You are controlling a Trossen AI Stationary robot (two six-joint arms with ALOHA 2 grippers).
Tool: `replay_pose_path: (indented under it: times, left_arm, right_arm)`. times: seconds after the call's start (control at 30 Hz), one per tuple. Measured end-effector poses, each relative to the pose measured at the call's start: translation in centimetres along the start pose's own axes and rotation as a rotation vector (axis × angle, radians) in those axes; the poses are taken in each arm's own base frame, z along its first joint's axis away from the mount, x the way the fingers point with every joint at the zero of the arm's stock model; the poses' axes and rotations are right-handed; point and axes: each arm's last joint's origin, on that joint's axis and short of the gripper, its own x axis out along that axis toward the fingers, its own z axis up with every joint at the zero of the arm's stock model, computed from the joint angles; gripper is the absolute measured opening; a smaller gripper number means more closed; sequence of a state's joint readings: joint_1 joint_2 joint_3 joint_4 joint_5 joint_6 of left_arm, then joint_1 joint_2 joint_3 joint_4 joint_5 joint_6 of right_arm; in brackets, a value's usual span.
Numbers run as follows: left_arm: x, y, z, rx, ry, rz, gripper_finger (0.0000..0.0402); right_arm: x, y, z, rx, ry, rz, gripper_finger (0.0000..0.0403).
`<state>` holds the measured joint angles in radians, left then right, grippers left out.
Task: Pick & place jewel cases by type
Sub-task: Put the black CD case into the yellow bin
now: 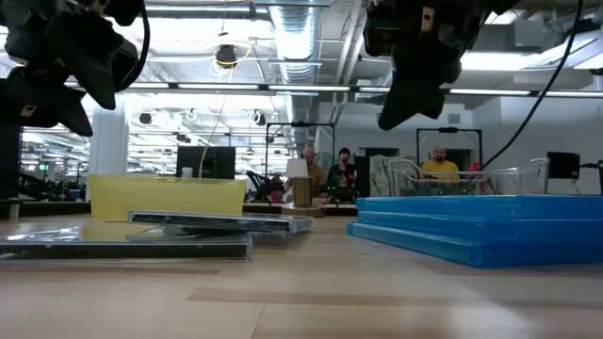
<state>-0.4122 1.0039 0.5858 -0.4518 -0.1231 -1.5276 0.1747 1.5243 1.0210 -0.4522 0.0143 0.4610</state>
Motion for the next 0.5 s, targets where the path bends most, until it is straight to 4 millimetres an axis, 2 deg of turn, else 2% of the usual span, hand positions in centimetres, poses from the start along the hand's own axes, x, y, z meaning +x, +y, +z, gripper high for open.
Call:
replay_pose_path:
  times: [0.33, 0.5]
  left_arm:
    - [-0.02, 0.01, -0.15, 0.015, 0.002, 0.001, 0.0169]
    - [-0.08, 0.06, -0.62, 0.043, 0.012, 0.005, 0.0169]
  right_arm:
    - [-0.02, 0.13, -0.01, 0.004, 0.012, 0.036, 0.0]
    - [0.01, 0.22, 0.23, 0.113, -0.008, 0.048, 0.0]
